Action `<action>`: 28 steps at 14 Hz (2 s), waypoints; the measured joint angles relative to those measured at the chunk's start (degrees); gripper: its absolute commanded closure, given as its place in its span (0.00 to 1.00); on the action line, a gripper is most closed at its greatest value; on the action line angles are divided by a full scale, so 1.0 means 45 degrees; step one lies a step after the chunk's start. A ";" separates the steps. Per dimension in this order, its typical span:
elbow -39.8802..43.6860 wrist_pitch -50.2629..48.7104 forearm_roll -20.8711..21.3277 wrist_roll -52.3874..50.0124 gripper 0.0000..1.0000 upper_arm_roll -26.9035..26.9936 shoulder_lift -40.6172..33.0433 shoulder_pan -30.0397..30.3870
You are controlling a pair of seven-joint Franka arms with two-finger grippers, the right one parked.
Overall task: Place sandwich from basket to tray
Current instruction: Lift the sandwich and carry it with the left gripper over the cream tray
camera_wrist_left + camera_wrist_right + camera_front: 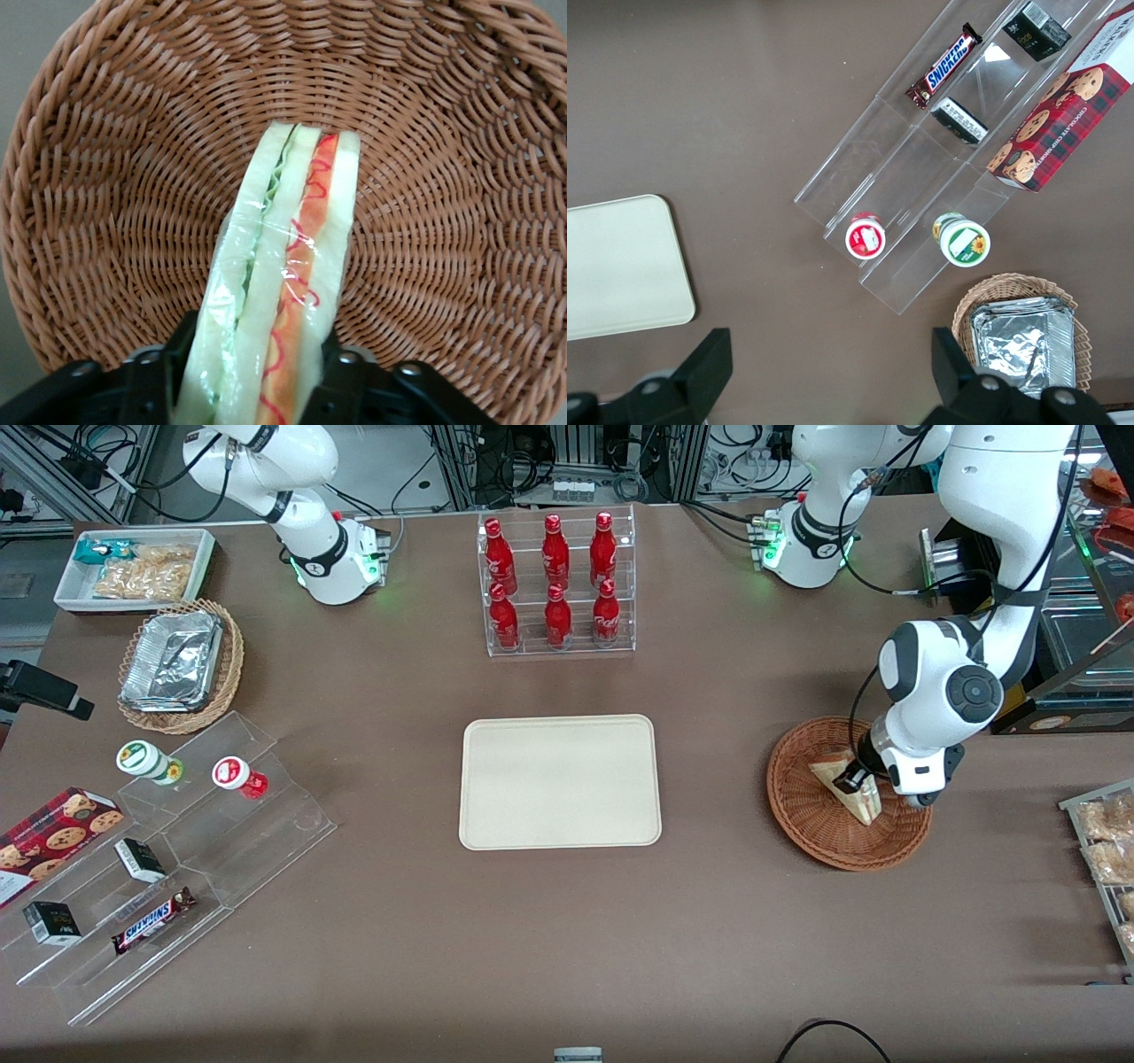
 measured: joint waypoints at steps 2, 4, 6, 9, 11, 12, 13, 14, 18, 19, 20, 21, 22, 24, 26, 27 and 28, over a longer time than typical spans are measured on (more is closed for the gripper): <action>0.0387 -0.0350 0.0000 -0.0006 0.95 -0.0048 -0.0131 -0.0031; 0.1486 -0.2252 0.0003 0.0717 0.94 -0.0154 -0.0355 -0.0271; 0.3210 -0.4734 0.0001 0.2215 0.94 -0.0271 -0.0437 -0.0781; 0.5440 -0.6614 -0.0032 0.4501 0.99 -0.0584 0.0160 -0.1998; 0.6397 -0.6672 -0.0281 0.4546 1.00 -0.0695 0.1118 -0.3136; 0.6878 -0.6657 -0.0571 0.4342 1.00 -0.0719 0.1693 -0.3698; 0.7386 -0.6635 -0.0755 0.4059 1.00 -0.0749 0.2293 -0.4211; 0.7918 -0.6620 -0.0845 0.3686 1.00 -0.0790 0.2879 -0.4688; 1.0272 -0.6569 -0.0860 0.1769 1.00 -0.0844 0.4909 -0.6477; 1.0821 -0.6554 -0.0860 0.1301 1.00 -0.0842 0.5341 -0.6828; 1.1364 -0.6547 -0.0860 0.0934 1.00 -0.0842 0.5757 -0.7128; 1.1844 -0.6548 -0.0860 0.0723 1.00 -0.0844 0.6132 -0.7367; 1.2242 -0.6547 -0.0861 0.0566 0.99 -0.0847 0.6475 -0.7567; 1.2890 -0.6458 -0.0863 -0.0064 0.99 -0.0850 0.7128 -0.7940; 1.3288 -0.6064 -0.0863 -0.0452 0.97 -0.0853 0.7706 -0.8322; 1.3392 -0.5886 -0.0863 -0.0605 0.97 -0.0854 0.7912 -0.8473; 1.3442 -0.5765 -0.0864 -0.0774 0.96 -0.0860 0.8055 -0.8578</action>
